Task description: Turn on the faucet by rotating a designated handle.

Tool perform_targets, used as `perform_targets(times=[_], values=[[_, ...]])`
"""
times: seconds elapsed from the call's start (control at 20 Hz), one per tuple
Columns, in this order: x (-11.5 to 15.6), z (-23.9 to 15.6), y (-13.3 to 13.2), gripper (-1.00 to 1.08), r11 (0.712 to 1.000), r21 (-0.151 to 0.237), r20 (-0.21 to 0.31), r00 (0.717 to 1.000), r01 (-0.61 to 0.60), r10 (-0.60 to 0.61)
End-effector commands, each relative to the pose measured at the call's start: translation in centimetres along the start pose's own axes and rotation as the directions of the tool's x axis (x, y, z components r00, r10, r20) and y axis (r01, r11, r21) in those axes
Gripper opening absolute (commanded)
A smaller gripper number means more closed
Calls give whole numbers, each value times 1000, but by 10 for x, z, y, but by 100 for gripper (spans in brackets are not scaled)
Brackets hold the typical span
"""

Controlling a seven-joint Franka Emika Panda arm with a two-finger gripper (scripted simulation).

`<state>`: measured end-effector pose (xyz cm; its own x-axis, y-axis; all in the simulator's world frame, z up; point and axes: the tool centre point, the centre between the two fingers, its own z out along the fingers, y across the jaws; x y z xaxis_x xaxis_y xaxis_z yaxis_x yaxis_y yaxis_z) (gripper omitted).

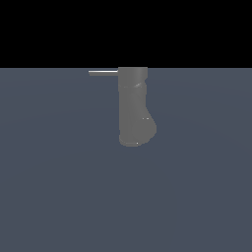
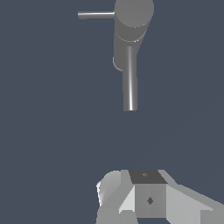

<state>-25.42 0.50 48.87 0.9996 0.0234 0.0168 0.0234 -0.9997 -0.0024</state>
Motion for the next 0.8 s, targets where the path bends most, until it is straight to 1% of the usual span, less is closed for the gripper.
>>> perform_targets(times=[0.0, 0.15, 0.4, 0.75], values=[[0, 0, 0, -100, 1000, 0, 0, 1000, 0, 0], [0, -1, 0, -100, 1000, 9, 1, 1000, -4, 4], [1, -5, -2, -100, 999, 40, 6, 1000, -17, 17], [2, -5, -2, -100, 999, 41, 6, 1000, -21, 21]])
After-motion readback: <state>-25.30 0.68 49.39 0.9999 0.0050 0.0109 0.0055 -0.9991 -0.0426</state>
